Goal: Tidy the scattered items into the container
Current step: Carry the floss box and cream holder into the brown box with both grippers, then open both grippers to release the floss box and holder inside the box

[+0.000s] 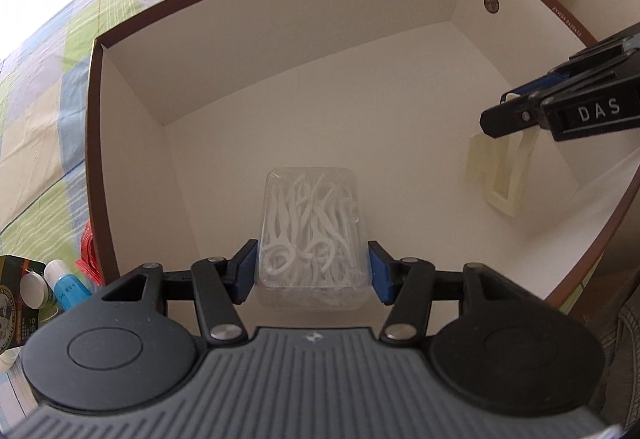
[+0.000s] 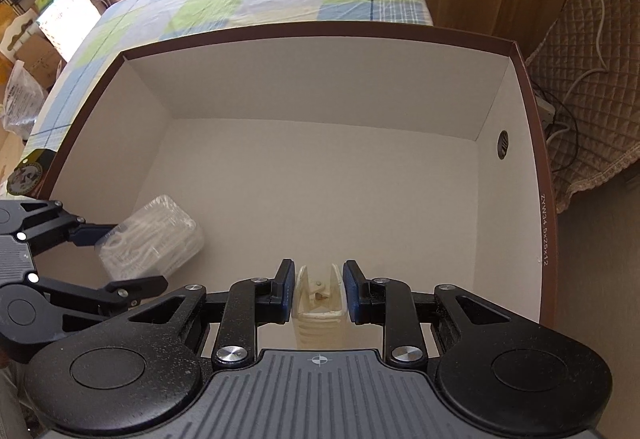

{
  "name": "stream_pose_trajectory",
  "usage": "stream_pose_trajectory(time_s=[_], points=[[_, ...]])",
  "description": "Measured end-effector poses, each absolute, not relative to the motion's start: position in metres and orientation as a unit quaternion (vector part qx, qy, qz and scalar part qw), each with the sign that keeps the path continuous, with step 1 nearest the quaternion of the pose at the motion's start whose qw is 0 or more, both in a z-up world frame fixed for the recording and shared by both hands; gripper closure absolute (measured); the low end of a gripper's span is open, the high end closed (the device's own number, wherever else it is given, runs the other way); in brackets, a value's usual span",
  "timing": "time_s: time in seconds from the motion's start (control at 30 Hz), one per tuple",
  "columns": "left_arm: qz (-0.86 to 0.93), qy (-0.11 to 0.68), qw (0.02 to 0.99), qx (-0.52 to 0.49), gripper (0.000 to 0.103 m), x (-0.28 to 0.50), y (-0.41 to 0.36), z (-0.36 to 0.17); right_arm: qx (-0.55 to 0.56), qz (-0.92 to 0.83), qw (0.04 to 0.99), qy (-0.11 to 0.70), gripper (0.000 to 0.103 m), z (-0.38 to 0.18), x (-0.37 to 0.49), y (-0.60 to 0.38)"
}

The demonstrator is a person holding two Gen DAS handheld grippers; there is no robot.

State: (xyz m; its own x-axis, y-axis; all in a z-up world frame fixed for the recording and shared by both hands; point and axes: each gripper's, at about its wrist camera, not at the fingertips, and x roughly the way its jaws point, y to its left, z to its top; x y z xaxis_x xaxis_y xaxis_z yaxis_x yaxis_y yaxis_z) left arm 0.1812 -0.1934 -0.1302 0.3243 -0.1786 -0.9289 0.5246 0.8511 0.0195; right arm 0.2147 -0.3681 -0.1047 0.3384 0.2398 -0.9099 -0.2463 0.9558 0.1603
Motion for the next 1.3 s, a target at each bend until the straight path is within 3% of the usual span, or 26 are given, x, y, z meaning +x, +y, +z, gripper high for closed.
stream_pose_trajectory(time_s=[0.1, 0.13, 0.17, 0.2, 0.73, 0.87, 1.3], points=[[-0.216, 0.538, 0.799, 0.156, 0.050, 0.182, -0.193, -0.128, -0.021, 0.158, 0.821, 0.548, 0.072, -0.106, 0.213, -0.360], [-0.216, 0.539, 0.800, 0.155, 0.045, 0.183, -0.193, -0.127, -0.027, 0.155, 0.823, 0.546, 0.062, -0.107, 0.212, -0.358], [-0.217, 0.538, 0.800, 0.153, 0.040, 0.183, -0.193, -0.126, -0.029, 0.150, 0.827, 0.541, 0.021, -0.106, 0.210, -0.357], [-0.218, 0.537, 0.801, 0.152, 0.038, 0.182, -0.193, -0.124, -0.029, 0.146, 0.834, 0.532, 0.000, -0.105, 0.208, -0.356], [-0.227, 0.532, 0.798, 0.170, 0.019, 0.173, -0.205, -0.115, -0.069, 0.131, 0.814, 0.562, 0.000, -0.094, 0.193, -0.366], [-0.210, 0.528, 0.803, 0.180, 0.008, 0.175, -0.207, -0.109, -0.064, 0.120, 0.809, 0.572, 0.000, -0.092, 0.190, -0.370], [-0.181, 0.540, 0.808, 0.152, 0.008, 0.166, -0.202, -0.084, -0.013, 0.093, 0.815, 0.572, 0.000, -0.073, 0.174, -0.380]])
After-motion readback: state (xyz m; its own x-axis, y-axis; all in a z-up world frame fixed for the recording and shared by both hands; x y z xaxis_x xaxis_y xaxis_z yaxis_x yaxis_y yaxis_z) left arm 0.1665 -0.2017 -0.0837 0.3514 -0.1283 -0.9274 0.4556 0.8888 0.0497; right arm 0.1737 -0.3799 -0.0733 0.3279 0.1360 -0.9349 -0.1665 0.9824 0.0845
